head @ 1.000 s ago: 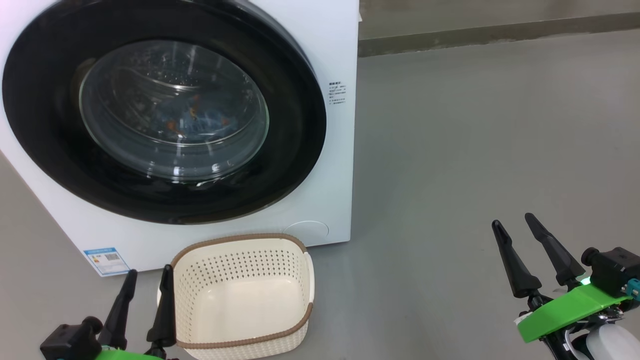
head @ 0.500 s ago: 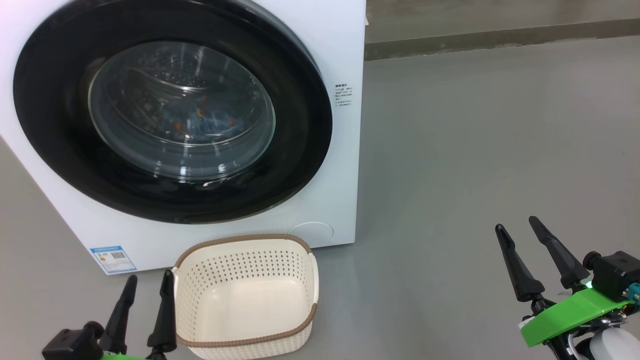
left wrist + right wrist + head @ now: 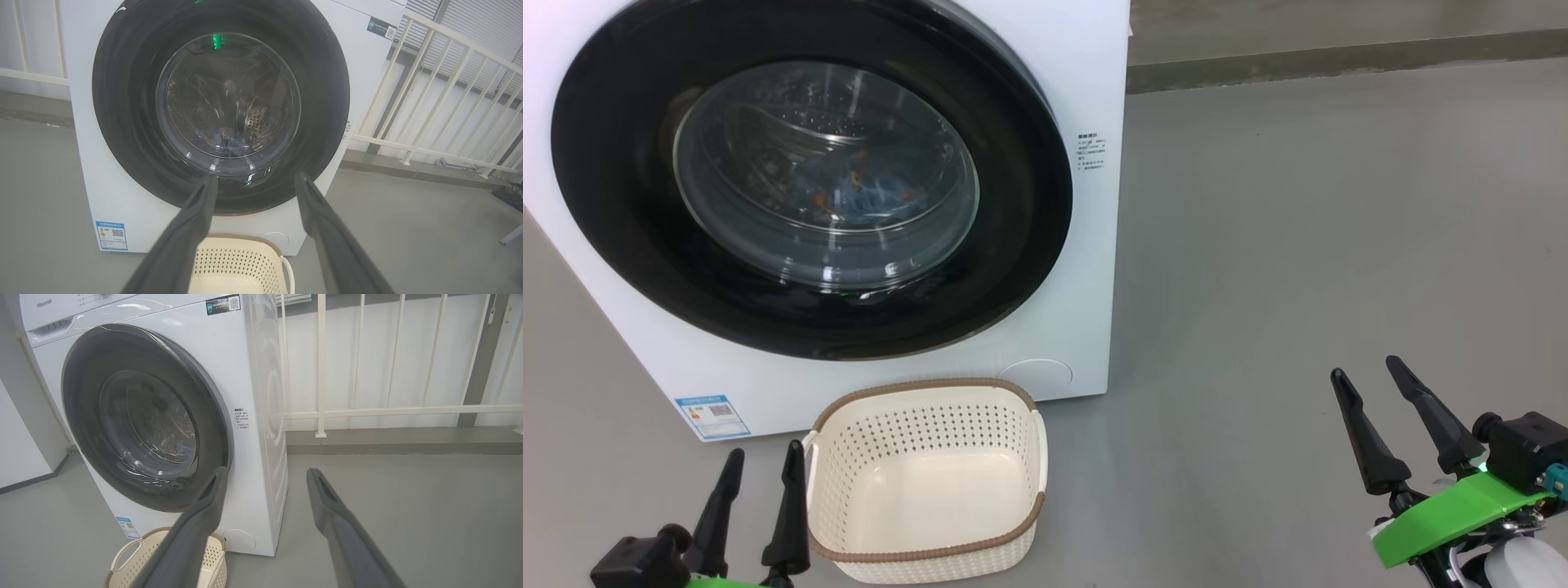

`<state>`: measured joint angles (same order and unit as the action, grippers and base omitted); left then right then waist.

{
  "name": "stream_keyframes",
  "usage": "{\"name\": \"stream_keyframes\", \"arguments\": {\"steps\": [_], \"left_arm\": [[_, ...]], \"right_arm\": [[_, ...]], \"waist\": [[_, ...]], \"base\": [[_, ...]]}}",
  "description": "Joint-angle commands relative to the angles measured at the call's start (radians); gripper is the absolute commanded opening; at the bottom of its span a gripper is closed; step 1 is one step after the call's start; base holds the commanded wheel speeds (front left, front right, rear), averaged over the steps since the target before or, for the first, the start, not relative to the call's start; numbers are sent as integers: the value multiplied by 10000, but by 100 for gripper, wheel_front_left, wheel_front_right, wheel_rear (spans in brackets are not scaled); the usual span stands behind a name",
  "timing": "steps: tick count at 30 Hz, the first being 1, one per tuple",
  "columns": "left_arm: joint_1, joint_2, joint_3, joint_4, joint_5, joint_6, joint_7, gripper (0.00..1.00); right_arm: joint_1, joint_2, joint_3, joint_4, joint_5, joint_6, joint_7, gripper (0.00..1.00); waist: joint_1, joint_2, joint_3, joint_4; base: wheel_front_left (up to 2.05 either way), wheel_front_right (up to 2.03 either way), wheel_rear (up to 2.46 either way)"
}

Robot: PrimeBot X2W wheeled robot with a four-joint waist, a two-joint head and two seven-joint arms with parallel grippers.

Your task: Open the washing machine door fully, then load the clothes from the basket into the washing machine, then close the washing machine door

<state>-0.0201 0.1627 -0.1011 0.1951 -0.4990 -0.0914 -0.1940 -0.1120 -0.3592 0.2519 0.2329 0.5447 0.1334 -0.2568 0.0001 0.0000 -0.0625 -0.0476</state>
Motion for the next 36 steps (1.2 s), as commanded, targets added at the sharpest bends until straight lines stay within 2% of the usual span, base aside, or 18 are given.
{"name": "stream_keyframes", "arguments": {"steps": [1, 36], "left_arm": [[-236, 217, 287, -298, 26, 54, -85, 100], [-193, 360, 168, -256, -213, 222, -147, 100]], "right_arm": [[-141, -181, 60, -180, -83, -27, -49, 100], [-154, 1, 78, -106, -67, -27, -49, 100]], "waist": [[-1, 0, 3, 8], [-1, 0, 15, 157]], "base": [[0, 0, 0], [0, 0, 0]]}}
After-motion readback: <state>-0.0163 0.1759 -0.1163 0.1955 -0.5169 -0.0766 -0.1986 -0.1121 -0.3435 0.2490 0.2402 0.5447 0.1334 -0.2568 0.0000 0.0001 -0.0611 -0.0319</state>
